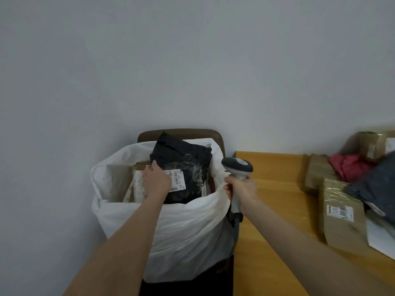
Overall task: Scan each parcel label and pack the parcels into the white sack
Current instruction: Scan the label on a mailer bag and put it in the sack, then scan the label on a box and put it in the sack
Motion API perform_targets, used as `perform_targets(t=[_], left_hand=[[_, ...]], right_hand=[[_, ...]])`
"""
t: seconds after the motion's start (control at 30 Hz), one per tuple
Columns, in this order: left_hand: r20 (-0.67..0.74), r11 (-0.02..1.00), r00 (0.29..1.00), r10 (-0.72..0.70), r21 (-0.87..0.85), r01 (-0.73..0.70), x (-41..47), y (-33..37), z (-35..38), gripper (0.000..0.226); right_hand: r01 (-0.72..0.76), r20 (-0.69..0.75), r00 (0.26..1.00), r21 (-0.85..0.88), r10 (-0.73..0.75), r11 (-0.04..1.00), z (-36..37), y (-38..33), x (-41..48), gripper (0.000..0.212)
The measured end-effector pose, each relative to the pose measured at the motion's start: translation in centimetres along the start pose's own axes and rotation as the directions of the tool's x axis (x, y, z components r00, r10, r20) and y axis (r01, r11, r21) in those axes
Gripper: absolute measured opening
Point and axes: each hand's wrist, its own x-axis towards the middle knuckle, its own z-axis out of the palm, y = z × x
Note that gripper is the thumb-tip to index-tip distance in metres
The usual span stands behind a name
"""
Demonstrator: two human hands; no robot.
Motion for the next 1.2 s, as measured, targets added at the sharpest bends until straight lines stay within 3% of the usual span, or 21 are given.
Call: perform_targets(t=[0.1,0.23,0.37,0.5,0.6,0.73,0.87,0.97,1.03,1.13,1.2], left_hand=[[-0.007,0.973,0.973,0.231,0.017,-0.231,-0.6,5.1,0.8,0.059],[0.128,0.905,0.896,0.425,-0.032,-0.424,-3.7,13.0,5.3,0.048],[0.333,0.836,0.777,0.535,-0.078,-0.543,-8.8,20.0,12.1,0.048],[0.48,0.812,0.681,0.553,-0.127,-0.569,-14.3,26.0,19.1,0.055],[0.576,0.849,0.642,0.506,-0.203,-0.487,-17.8,29.1,24.3,0.061],[0.679,0.935,0.642,0.355,-0.266,-0.235,-21.0,31.3,30.5,0.055],[0.705,0.964,0.69,0.161,-0.264,0.044,-22.5,31.9,34.5,0.05],[0.754,0.945,0.657,-0.018,-0.201,0.256,-23.1,31.0,36.1,0.057],[0.774,0.936,0.627,-0.093,-0.147,0.32,-23.6,30.2,36.7,0.056],[0.809,0.932,0.576,-0.12,-0.108,0.347,-23.9,29.4,36.2,0.028],[0.818,0.927,0.566,-0.096,-0.133,0.35,-23.4,29.2,35.3,0.022]], right_hand=[[-0.029,-0.056,0.998,0.057,0.032,0.998,-2.0,-0.1,0.5,0.008],[-0.038,-0.166,0.984,0.132,0.06,0.99,-7.3,-0.7,0.9,0.013],[-0.024,-0.324,0.942,0.195,0.088,0.98,-15.4,-1.2,1.7,0.015],[-0.018,-0.446,0.887,0.23,0.122,0.973,-24.8,-0.9,2.7,0.012],[-0.033,-0.499,0.855,0.22,0.142,0.975,-31.7,-0.4,3.9,0.015],[-0.068,-0.554,0.818,0.177,0.157,0.982,-40.0,0.1,6.4,0.024],[-0.092,-0.446,0.876,0.219,0.183,0.971,-44.2,1.0,9.5,0.009],[-0.147,-0.32,0.924,0.202,0.207,0.968,-44.3,2.5,11.3,0.01],[-0.197,-0.244,0.939,0.189,0.241,0.962,-44.0,3.8,11.8,0.022],[-0.236,-0.176,0.948,0.163,0.264,0.958,-43.6,4.4,11.9,0.023],[-0.231,-0.157,0.954,0.15,0.254,0.961,-43.6,4.2,12.3,0.024]])
